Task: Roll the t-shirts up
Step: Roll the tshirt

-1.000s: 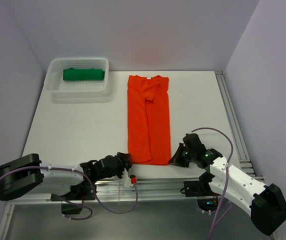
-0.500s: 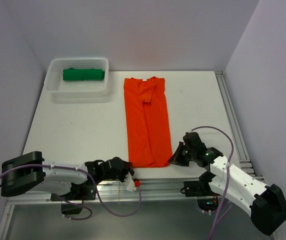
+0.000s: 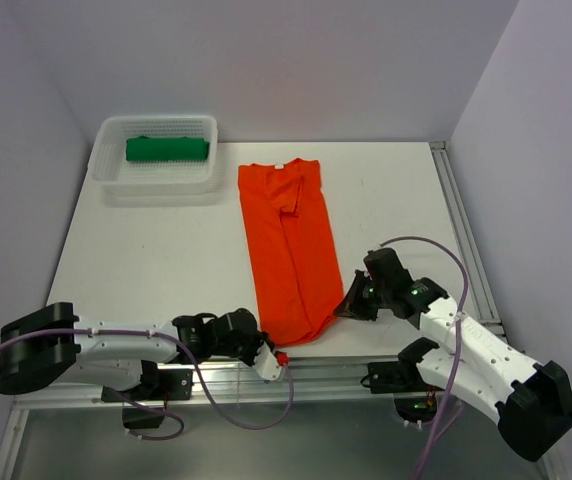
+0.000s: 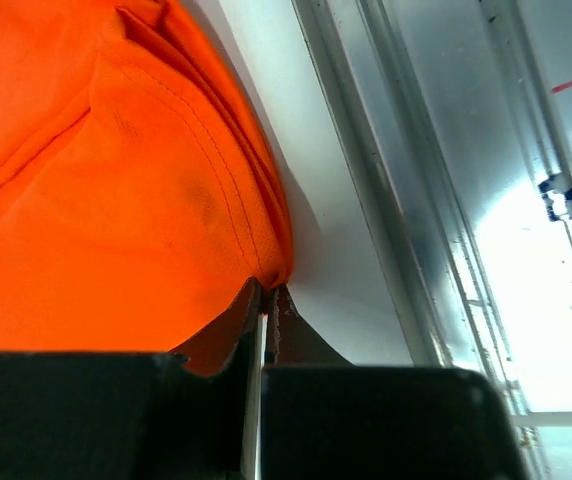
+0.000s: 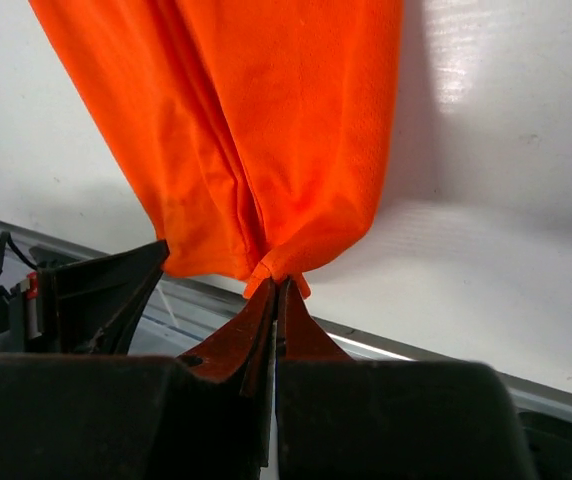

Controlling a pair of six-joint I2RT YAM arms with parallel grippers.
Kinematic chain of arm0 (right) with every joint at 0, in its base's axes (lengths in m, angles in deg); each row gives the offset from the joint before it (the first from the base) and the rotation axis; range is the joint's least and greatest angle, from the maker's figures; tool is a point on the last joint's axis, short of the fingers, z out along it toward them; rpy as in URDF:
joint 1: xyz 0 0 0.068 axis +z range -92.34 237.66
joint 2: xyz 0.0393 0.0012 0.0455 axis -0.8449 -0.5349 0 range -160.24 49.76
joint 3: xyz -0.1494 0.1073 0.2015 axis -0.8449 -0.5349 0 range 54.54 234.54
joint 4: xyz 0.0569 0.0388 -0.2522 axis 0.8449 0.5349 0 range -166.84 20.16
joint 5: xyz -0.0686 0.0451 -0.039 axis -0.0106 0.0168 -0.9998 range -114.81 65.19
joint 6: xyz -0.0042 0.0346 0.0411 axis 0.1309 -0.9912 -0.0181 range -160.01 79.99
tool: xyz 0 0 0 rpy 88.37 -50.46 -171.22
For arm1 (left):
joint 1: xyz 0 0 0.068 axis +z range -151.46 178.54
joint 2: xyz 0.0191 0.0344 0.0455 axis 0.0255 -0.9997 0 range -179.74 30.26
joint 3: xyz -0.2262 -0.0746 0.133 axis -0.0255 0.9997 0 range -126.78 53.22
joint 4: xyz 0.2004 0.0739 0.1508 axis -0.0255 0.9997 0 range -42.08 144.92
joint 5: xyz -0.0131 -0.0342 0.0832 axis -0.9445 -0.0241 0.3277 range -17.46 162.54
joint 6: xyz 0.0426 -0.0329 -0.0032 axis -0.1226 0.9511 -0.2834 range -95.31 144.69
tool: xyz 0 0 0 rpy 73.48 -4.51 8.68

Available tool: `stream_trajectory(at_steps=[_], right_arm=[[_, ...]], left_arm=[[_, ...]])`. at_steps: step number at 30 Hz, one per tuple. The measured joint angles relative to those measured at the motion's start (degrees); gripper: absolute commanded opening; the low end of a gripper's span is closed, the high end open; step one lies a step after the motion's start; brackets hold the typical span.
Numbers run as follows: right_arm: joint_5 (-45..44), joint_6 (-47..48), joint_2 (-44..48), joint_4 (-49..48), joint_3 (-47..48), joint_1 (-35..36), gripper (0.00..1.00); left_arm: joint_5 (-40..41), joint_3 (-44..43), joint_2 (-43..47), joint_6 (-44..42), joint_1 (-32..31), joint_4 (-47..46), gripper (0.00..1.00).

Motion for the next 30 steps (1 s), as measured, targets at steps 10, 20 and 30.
stream_trajectory(at_steps=[10,20,30], right_arm=[[0.46,4.22,-4.72,1.60,1.77,-4.15,0.00],[1.73,7.45,-7.56,1.55,5.27,-7.54,0.00],[3.04,10.51,-11.96,1.16,7.54,-10.56,0.00]], left_arm=[[-6.21,-1.75,4.00,5.53,7.37,2.99,0.00],[-15.91,-5.88,2.75,7.87,15.19,7.37,0.00],[-26.34,-12.41,-2.99,7.61,25.81,12.46,0.00]])
